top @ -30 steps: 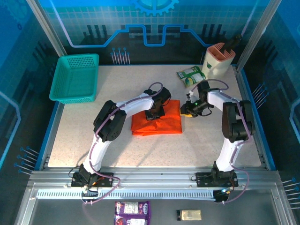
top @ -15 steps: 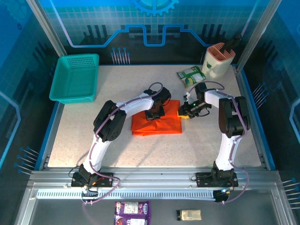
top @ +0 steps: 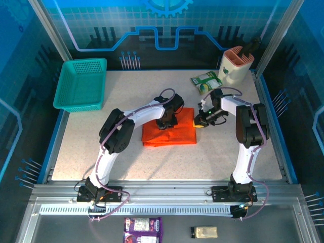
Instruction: Fold the inside-out t-shirt
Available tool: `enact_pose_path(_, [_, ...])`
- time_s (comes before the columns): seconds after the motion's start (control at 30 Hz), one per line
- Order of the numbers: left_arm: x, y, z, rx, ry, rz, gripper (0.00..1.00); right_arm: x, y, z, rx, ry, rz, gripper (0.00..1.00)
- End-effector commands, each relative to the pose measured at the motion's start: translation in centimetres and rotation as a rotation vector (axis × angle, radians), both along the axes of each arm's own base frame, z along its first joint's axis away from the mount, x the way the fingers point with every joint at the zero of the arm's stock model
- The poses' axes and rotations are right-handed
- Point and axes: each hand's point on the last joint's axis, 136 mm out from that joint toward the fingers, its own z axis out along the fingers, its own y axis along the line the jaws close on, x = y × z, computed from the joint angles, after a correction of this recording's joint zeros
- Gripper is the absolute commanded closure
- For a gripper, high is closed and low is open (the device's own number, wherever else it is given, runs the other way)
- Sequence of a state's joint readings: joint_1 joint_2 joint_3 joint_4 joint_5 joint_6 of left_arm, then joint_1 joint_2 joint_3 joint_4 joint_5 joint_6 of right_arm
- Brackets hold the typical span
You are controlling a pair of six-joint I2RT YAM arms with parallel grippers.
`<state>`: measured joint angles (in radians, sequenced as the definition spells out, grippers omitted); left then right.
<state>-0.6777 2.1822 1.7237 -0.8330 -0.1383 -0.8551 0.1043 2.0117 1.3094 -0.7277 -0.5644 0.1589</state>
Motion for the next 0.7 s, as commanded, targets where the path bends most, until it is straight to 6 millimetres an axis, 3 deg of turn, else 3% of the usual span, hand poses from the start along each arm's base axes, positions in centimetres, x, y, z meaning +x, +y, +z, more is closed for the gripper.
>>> enact_pose_path(0.0, [0.7,1.4,5.9,-0.038,-0.098,0.000,0.80,-0.4,-0.4,0.4,-0.054,0.023,0.018,1.00])
enact_pose_path(0.13, [0.4,5.6,7.2,-0.013,-0.104,0.036,0.84,-0.5,-1.9,0.3,-0.138,0.030,0.019,1.00])
enact_pose_path(0.2, [-0.3,7.8,6.4,-0.010,-0.070,0.058,0.89,-0.6,-2.6,0.4,-0.177,0.029,0.026,1.00])
enact_pose_path(0.33, [-1.7,9.7,3.8,-0.052,0.012,0.079,0.98,-0.7,-3.9,0.6,-0.256,0.030,0.037,1.00])
enact_pose_path(0.47, [-2.6,9.9,1.3,-0.085,0.066,0.079,1.00,-0.6,-5.2,1.3,-0.334,0.017,0.047,1.00])
enact_pose_path(0.67, [-1.9,6.8,-0.6,-0.234,0.089,0.074,1.00,-0.2,-5.8,2.8,-0.386,-0.003,0.057,1.00])
